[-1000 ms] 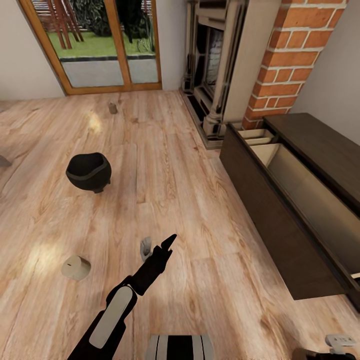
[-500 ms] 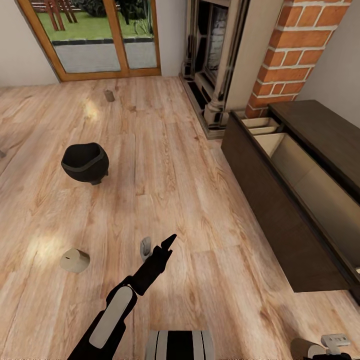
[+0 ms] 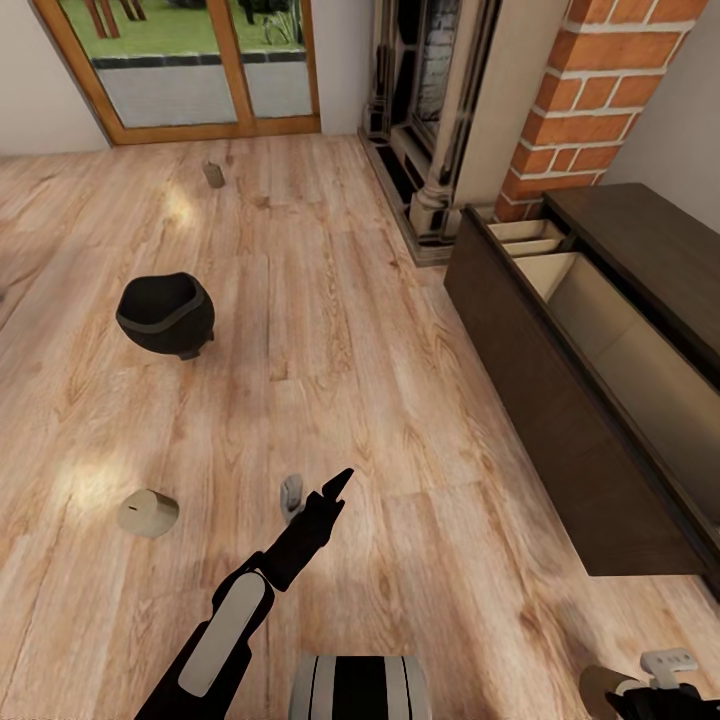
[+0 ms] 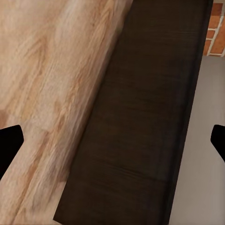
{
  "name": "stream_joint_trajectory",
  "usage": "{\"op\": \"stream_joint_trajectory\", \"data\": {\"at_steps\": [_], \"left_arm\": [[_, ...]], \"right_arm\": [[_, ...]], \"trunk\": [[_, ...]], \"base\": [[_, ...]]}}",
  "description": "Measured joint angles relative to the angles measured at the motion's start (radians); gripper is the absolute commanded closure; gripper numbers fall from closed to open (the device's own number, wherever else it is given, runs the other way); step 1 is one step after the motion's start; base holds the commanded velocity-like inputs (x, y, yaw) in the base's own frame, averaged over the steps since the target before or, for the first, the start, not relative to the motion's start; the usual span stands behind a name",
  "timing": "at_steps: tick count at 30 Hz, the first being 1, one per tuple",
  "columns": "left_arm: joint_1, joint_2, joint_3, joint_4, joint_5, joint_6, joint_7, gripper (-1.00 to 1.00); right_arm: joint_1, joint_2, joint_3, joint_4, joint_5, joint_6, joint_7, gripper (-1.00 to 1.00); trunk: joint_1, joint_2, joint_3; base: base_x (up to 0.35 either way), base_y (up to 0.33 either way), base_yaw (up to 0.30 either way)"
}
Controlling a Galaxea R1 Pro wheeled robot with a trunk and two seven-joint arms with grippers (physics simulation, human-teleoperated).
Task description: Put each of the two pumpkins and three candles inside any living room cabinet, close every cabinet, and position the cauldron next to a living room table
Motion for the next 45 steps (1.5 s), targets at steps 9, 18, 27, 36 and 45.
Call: {"op": "stream_joint_trajectory", "data": {"at_steps": [9,18,27,36,45], "left_arm": [[0.000,0.000,0.001,0.000,0.000,0.000,0.000,-1.00],[0.000,-0.001,0.001,0.000,0.000,0.000,0.000,-1.00],[0.000,-0.001,0.000,0.000,0.000,0.000,0.000,-1.00],[0.000,-0.001,0.001,0.000,0.000,0.000,0.000,-1.00],[0.000,-0.001,0.001,0.000,0.000,0.000,0.000,-1.00]], "right_arm": [[0.000,0.001,-0.001,-0.006,-0.001,0.001,-0.016,-1.00],[0.000,0.002,0.000,-0.006,-0.001,0.002,-0.022,-1.00],[-0.001,0.000,0.000,-0.009,0.000,0.002,-0.022,-1.00],[-0.002,0.000,0.000,-0.009,0.000,0.002,-0.020,-1.00],[-0.002,0.000,0.000,-0.009,0.000,0.002,-0.020,-1.00]], "trunk": [[0.000,0.000,0.000],[0.004,-0.002,-0.035],[0.007,-0.003,-0.058],[0.008,-0.004,-0.066],[0.009,-0.005,-0.077]], "base": [[0.000,0.000,0.000],[0.000,0.000,0.000],[0.000,0.000,0.000],[0.000,0.000,0.000],[0.000,0.000,0.000]]}}
